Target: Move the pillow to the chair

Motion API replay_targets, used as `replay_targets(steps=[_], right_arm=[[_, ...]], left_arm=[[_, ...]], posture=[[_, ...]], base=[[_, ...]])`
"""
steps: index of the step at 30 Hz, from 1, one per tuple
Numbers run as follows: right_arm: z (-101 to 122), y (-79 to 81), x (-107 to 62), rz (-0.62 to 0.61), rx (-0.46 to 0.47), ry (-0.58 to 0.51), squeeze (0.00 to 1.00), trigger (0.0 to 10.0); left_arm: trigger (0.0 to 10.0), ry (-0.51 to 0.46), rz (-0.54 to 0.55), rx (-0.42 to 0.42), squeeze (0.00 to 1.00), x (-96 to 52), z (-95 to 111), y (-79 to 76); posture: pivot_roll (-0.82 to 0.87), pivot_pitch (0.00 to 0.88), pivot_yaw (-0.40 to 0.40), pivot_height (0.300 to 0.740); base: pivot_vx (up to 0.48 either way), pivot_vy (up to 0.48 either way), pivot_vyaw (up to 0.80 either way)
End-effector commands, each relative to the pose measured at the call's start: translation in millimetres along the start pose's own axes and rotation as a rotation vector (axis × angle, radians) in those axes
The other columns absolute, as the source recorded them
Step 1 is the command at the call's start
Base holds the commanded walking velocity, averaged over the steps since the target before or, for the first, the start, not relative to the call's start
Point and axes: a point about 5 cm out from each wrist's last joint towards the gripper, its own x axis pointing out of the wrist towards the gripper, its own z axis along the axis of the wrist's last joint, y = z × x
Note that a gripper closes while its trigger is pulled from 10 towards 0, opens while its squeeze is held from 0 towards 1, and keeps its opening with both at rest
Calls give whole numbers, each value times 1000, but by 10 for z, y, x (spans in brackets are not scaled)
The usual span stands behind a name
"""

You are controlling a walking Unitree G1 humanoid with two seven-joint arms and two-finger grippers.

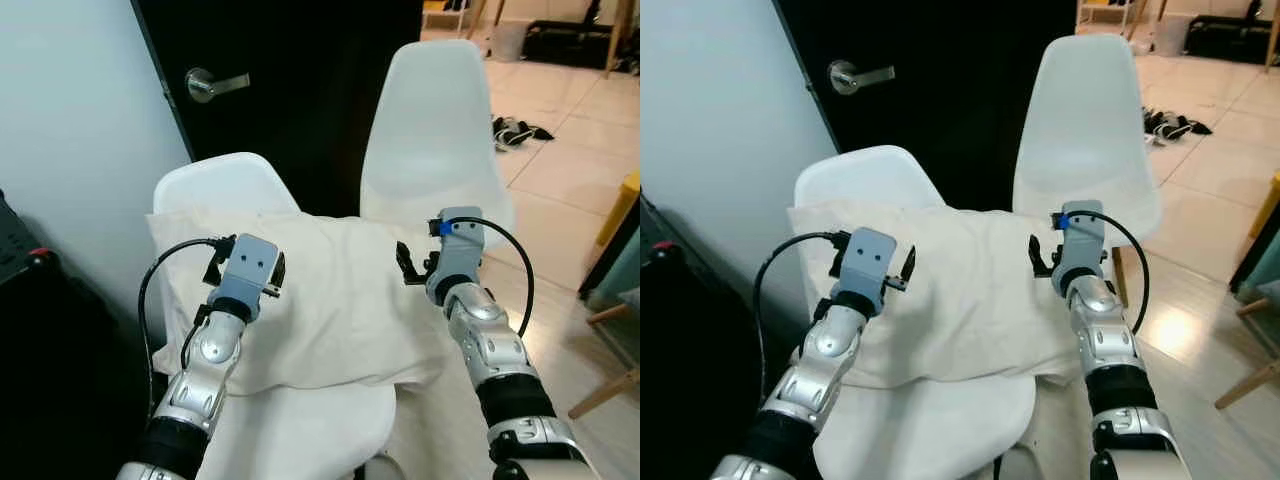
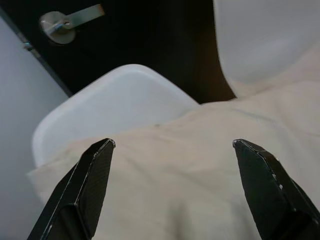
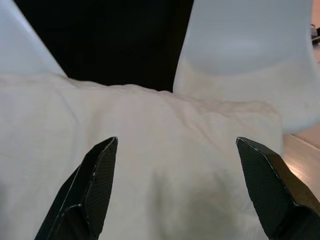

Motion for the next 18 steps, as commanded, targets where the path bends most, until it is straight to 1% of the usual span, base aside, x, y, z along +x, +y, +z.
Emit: replay_targets(steps=[1, 2, 4, 5, 6, 9, 15, 18], right_arm=[[-297, -23, -58, -10, -25, 90, 0, 10000], [-297, -23, -58, -10, -25, 90, 0, 10000], [-432, -57, -95, -20, -32, 136, 0, 10000], [-503, -75, -118, -26, -44, 160, 0, 10000], [-503, -75, -118, -26, -44, 160, 0, 10000], [-640, -91, -159, -27, -59, 206, 0, 10000], [-672, -53, -160, -4, -65, 201, 0, 10000], [-649, 19, -141, 30, -52, 178, 0, 10000]], left_arm=[[10000, 70, 22, 8, 0, -95, -158, 52], [10000, 70, 22, 8, 0, -95, -158, 52], [10000, 101, 24, 7, 0, -133, -223, 58], [10000, 118, 24, 10, 0, -158, -264, 58], [10000, 118, 24, 10, 0, -158, -264, 58], [10000, 151, 25, 16, 0, -219, -347, 57], [10000, 181, 26, 22, 0, -277, -416, 55], [10000, 207, 39, 23, 0, -326, -479, 76]], posture=[[-222, 75, 47, 722], [-222, 75, 47, 722], [-223, 76, 46, 732], [-227, 75, 48, 737], [-227, 75, 48, 737], [-227, 75, 48, 740], [-226, 75, 46, 740], [-217, 73, 33, 740]], base=[[0, 0, 0], [0, 0, 0], [-146, 0, 0], [-405, 0, 0], [-405, 0, 0], [-426, 0, 0], [-433, 0, 0], [-444, 0, 0]])
